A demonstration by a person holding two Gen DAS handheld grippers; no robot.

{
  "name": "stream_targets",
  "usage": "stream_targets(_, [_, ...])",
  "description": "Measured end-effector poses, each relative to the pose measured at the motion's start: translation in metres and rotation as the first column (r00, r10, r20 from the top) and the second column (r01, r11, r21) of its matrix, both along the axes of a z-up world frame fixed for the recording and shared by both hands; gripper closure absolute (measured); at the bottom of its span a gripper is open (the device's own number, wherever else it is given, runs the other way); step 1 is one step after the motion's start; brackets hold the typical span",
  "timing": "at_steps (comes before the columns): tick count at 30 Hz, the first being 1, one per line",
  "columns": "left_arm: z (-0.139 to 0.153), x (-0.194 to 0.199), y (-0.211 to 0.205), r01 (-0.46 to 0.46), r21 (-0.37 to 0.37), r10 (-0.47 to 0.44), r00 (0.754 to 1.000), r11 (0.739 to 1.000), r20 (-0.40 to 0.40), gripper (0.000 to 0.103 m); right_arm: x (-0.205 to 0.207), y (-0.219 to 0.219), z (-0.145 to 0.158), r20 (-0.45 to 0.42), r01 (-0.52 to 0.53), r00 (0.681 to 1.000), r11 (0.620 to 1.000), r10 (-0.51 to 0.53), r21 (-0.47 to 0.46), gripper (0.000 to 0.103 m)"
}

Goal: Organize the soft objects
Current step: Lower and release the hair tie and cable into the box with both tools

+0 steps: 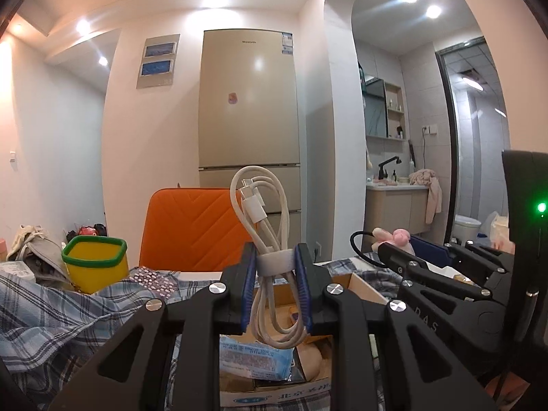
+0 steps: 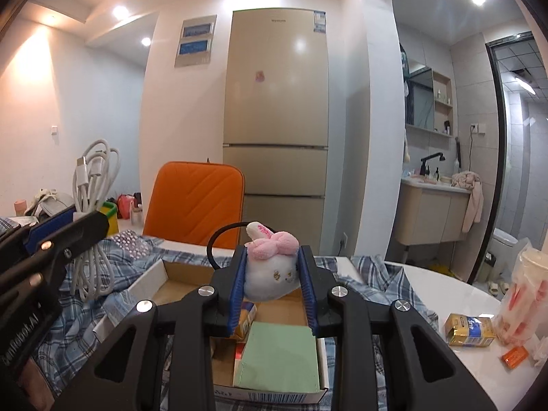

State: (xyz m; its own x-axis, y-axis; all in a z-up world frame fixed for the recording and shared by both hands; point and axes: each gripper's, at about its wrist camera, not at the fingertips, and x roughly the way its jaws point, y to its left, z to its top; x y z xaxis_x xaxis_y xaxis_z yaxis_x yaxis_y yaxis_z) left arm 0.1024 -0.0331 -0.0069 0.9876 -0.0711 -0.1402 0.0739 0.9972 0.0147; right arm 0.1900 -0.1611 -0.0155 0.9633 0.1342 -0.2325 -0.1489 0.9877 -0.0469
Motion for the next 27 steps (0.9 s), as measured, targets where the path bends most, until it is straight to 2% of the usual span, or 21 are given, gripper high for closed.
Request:
stream_targets(9, [-0.003,0.007,0.001,-0.005,-0.01,0.005,1.0,1.0,-0.028,0.082,0.022,-0.003,-0.015,-0.105,-0.006,0.994,1.0,0.005,-0.002,0.073])
stream_targets(11, [-0.003,0.007,0.001,-0.005,-0.007,0.005,1.0,1.0,-0.028,0.082,0.026,-0.006,-0.017,-0.122,-0.007,0.992,1.0,0.008,0.007,0.067])
stream_targets(13, [-0.003,0.009,0.0,-0.006,-0.004,0.006,0.999,1.0,-0.036,0.082,0.031,-0.008,-0.019,-0.141,-0.002,0.99,1.0,0.004,0.011,0.046])
stream_targets(16, [-0.005,0.012,0.0,-0.018,-0.003,0.018,0.998,1.0,-0.055,0.082,0.031,-0.012,-0.021,-0.147,0.011,0.989,1.0,-0.009,0.018,0.041])
stream_targets(18, [-0.006,0.018,-0.002,-0.03,0.008,0.03,0.996,1.0,-0.084,0.082,0.03,-0.015,-0.02,-0.144,0.027,0.989,0.999,-0.023,0.024,0.035])
stream_targets(21, [-0.012,0.034,-0.002,-0.023,0.008,0.024,0.986,1.0,-0.164,0.082,0.024,-0.02,-0.018,-0.128,0.057,0.99,0.998,-0.051,0.039,0.035])
stream_targets(24, [-0.021,0.052,-0.004,-0.006,0.005,0.007,0.963,1.0,-0.27,0.082,0.016,-0.024,-0.015,-0.099,0.075,0.993,0.996,-0.07,0.052,0.035])
stream_targets(27, [-0.025,0.058,-0.004,-0.004,0.002,0.005,0.952,1.0,-0.306,0.082,0.011,-0.025,-0.011,-0.077,0.078,0.994,0.995,-0.074,0.054,0.035])
